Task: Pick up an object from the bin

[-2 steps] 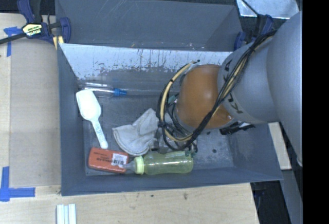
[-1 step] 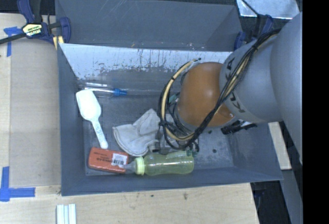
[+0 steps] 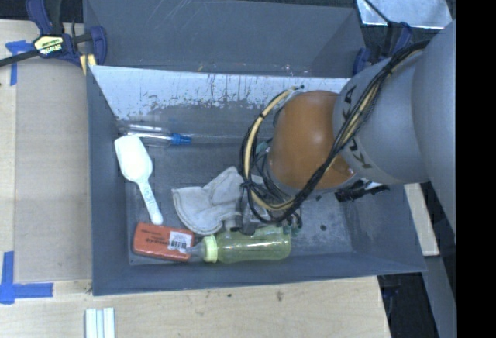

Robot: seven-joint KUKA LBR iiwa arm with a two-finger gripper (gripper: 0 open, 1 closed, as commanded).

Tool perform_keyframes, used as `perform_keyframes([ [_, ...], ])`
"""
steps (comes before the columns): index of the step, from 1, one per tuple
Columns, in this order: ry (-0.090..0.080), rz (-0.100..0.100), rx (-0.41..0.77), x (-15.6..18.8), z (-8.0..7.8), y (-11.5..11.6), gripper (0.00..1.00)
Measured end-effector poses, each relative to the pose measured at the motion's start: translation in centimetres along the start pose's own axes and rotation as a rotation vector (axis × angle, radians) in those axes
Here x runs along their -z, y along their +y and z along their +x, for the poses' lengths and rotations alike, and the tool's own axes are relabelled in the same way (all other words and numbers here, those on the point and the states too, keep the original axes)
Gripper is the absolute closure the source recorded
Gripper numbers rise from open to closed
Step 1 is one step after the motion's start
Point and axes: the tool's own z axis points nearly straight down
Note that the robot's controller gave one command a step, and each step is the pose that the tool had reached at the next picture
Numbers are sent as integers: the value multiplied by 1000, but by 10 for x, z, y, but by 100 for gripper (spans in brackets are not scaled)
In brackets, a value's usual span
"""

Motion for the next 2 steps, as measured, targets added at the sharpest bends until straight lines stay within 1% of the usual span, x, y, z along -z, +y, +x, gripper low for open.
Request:
perform_keyframes([
  [1,6,1,1,2,0,0,100],
  [2,16,3,1,8,2,-1,100],
])
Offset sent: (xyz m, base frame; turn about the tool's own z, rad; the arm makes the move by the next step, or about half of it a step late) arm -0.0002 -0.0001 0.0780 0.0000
